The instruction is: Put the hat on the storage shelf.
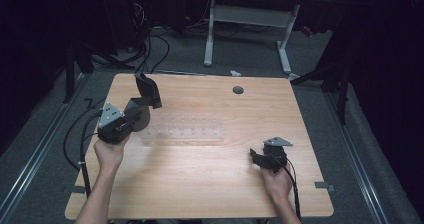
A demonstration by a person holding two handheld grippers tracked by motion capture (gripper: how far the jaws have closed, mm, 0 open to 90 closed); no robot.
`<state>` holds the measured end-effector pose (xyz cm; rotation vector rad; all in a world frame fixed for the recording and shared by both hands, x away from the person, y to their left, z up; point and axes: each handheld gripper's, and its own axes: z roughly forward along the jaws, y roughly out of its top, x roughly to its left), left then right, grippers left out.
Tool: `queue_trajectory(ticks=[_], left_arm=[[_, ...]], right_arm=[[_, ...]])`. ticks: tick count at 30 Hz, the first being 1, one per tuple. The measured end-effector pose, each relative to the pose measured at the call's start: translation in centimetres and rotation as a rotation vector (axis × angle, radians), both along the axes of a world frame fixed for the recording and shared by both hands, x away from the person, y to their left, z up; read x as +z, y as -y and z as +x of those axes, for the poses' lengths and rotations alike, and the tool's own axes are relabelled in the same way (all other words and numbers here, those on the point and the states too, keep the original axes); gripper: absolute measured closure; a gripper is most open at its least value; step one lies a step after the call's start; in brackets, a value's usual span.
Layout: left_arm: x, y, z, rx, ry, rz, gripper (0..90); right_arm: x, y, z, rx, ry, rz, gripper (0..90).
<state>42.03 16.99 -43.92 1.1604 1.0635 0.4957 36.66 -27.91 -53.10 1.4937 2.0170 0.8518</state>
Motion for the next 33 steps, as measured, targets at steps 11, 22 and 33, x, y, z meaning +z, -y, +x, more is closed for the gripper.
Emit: queue_trajectory(ticks=[11,22,33], left_arm=[[-0.7,0.2,0.5,0.013,-0.004,0.003,86.4],[-0.8,0.5,0.7,0.026,-0.021,-0.028,86.4],[-2.5,0.7,0.7,0.04,-0.049,-0.016,86.3]], right_arm=[[0.0,0.0,0.0,-0.001,0.0,0.0,37.4],[0.0,0.0,0.0,0.0,0.0,0.0,37.4],[0.0,0.0,0.0,-0.001,0.0,0.0,37.3]])
